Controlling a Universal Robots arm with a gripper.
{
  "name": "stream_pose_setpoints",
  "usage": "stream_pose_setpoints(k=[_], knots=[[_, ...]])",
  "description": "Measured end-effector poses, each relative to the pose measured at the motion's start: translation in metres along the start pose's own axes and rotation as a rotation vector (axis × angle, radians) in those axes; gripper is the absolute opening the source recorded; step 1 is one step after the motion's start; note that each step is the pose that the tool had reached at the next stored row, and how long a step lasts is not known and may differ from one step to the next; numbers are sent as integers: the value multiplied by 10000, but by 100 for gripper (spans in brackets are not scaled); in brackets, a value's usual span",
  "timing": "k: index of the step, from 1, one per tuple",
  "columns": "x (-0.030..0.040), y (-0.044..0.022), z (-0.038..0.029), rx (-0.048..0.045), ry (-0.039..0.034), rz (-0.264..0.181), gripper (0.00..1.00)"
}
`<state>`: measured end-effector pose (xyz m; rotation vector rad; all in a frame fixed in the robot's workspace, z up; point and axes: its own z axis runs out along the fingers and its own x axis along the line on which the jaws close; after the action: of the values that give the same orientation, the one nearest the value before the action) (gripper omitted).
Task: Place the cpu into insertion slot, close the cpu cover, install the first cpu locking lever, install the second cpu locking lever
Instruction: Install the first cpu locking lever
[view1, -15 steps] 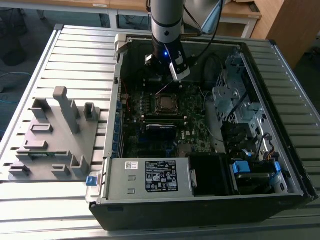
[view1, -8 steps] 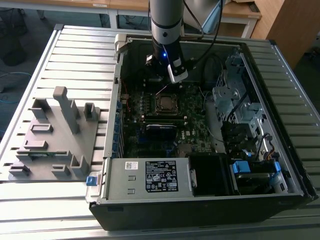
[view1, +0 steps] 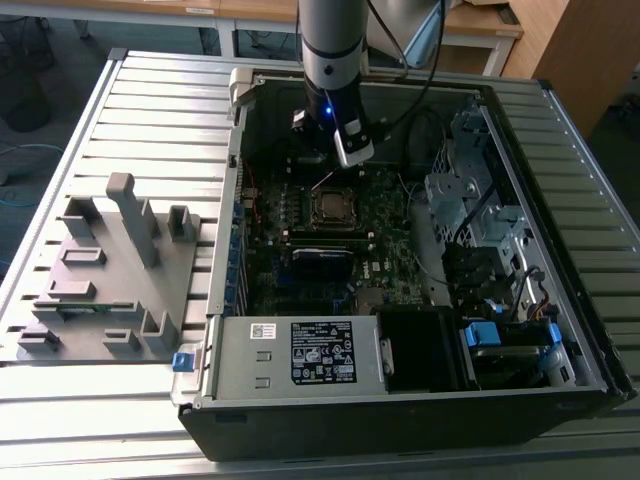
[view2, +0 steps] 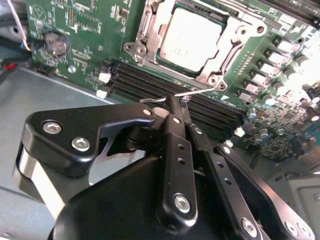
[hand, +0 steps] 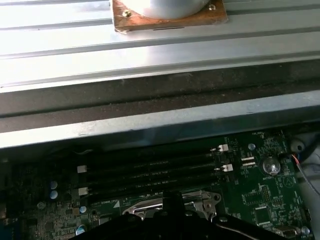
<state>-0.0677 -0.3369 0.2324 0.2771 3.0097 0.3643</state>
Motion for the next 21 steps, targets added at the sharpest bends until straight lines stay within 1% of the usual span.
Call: stream_pose_setpoints(k=[2, 8, 13, 15, 18, 21], knots=[[0, -1, 4, 21, -58, 231, 10], [2, -7, 26, 45, -159, 636, 10], [2, -7, 27, 46, -165, 658, 10], [3, -10, 41, 38, -182, 656, 10], [5, -17, 63, 13, -292, 628, 10], [7, -21, 80, -41, -380, 611, 10]])
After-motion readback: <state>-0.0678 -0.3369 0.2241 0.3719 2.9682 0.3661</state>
